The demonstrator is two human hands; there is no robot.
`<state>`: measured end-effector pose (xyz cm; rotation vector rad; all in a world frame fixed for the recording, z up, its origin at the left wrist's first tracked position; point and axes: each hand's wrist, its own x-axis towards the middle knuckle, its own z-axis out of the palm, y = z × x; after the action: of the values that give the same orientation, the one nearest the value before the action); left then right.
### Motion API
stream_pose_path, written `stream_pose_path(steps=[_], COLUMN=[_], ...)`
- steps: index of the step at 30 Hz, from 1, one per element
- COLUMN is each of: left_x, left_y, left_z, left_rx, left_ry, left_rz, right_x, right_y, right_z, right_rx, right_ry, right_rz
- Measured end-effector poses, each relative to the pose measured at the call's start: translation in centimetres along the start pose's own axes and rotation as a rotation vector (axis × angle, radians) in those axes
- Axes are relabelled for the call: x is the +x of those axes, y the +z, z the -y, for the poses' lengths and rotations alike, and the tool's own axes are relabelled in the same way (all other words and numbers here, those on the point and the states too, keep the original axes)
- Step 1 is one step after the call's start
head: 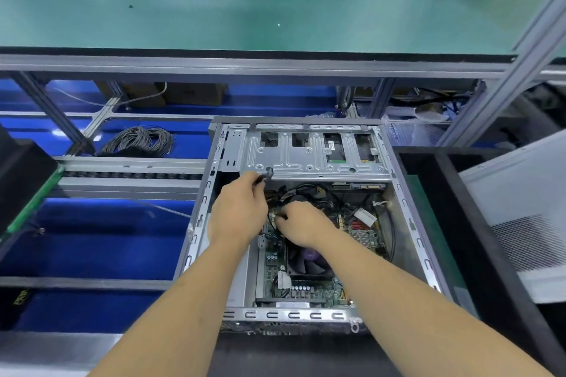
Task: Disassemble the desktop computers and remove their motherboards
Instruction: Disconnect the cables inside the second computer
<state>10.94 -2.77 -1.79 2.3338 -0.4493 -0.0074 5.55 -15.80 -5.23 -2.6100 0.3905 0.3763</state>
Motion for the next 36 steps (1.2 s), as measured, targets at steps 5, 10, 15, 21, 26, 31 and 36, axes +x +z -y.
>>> stream_pose_path(steps=[5,10,15,21,26,31,36], left_x=[0.1,0.2,0.0,0.1,0.4,0.3,0.2], left_y=[0.2,0.2,-0.4,-0.9,-0.4,-0.5,-0.6], left_z=[0.1,0.2,0.0,0.3,0.4,0.3,0.2], left_rx=[0.033,0.007,-0.139,-0.214,-0.162,-0.153,-0.091], left_ry=[0.046,0.054,-0.055,-0.074,-0.117,-0.067,-0.083], left_rz=[-0.040,-0.050,-0.183,-0.325,-0.180,-0.209,-0.222], right_x=[1.2,0.5,-0.4,2.8,6.5,9.0,10.0], right_y=[1.6,1.3,0.3,-0.2,-0.4,0.5,0.2], right_z=[2.1,1.9,0.2,-1.0,-1.7,-0.8,-1.4], right_rx=[-0.246,-0.229,0.132,-0.158,-0.031,0.058,-0.069], right_ry=[-0.052,-0.143,-0.069,0.066,0.034,-0.093,-0.133], right_rz=[0.087,0.314,-0.164,-0.016,0.172,0.160,0.250])
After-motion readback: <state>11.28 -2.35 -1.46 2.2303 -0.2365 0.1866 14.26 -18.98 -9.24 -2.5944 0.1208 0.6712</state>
